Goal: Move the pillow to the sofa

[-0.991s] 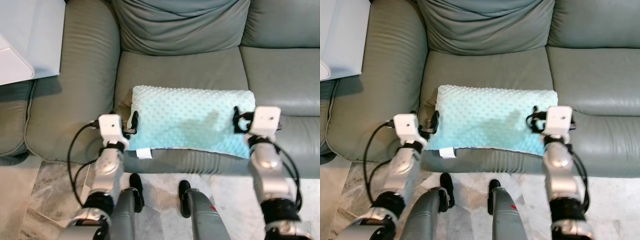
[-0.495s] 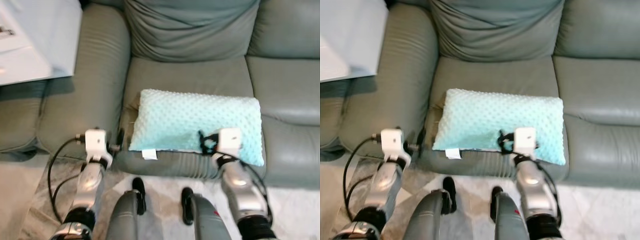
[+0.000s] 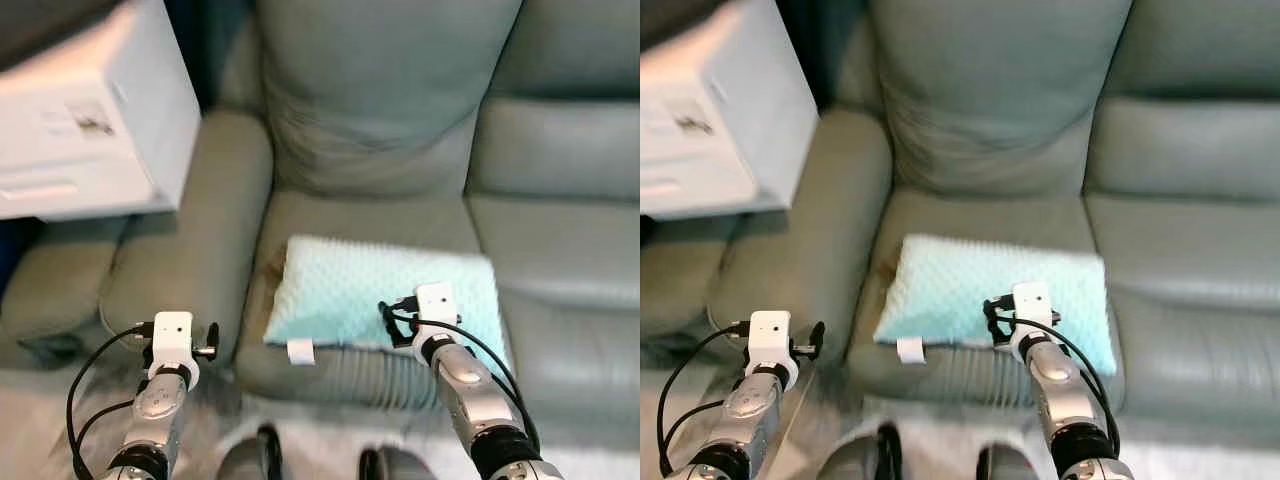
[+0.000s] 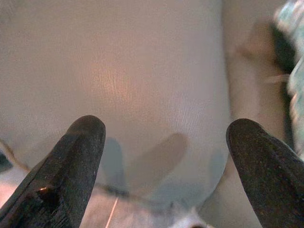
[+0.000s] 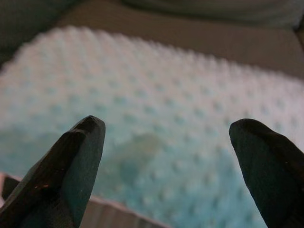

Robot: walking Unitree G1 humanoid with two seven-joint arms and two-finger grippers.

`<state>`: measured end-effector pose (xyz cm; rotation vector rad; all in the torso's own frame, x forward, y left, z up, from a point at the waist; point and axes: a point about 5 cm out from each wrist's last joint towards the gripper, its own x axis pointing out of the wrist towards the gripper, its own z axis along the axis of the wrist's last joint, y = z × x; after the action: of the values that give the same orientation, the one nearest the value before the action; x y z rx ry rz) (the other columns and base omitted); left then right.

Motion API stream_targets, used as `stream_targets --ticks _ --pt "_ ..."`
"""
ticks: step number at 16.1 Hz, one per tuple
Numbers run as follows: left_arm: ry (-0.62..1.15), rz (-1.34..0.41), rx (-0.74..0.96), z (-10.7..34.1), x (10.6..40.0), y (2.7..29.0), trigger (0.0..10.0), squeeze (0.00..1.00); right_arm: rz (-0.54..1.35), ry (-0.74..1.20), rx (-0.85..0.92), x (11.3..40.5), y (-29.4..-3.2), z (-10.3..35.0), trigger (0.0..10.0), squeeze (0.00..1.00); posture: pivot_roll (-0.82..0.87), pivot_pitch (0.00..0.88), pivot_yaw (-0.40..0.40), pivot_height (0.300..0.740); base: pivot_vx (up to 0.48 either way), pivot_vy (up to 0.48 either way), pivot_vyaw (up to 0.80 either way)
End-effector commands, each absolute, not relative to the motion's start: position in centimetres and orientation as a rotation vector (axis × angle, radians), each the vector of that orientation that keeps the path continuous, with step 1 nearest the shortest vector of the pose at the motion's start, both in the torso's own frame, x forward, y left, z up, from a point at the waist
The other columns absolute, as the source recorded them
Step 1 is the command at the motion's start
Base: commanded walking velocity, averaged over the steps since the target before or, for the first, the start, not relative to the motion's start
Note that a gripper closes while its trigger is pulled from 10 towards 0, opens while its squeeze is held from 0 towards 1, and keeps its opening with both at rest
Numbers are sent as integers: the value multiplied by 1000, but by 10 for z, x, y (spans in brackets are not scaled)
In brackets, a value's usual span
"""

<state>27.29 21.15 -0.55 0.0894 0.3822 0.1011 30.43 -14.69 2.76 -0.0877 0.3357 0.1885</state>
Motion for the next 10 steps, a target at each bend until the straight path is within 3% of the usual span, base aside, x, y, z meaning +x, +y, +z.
stream_targets --ticks 1,8,10 --pt "366 72 82 -5 271 211 10000 0 214 339 -89 301 -144 27 10000 0 11 0 18 740 0 0 0" --pt "216 -7 81 13 273 193 10000 0 223 213 -59 310 -150 54 10000 0 1 0 1 740 0 0 0" --pt "181 20 -8 20 277 192 10000 0 214 199 -59 310 -151 57 10000 0 -10 0 2 740 0 0 0"
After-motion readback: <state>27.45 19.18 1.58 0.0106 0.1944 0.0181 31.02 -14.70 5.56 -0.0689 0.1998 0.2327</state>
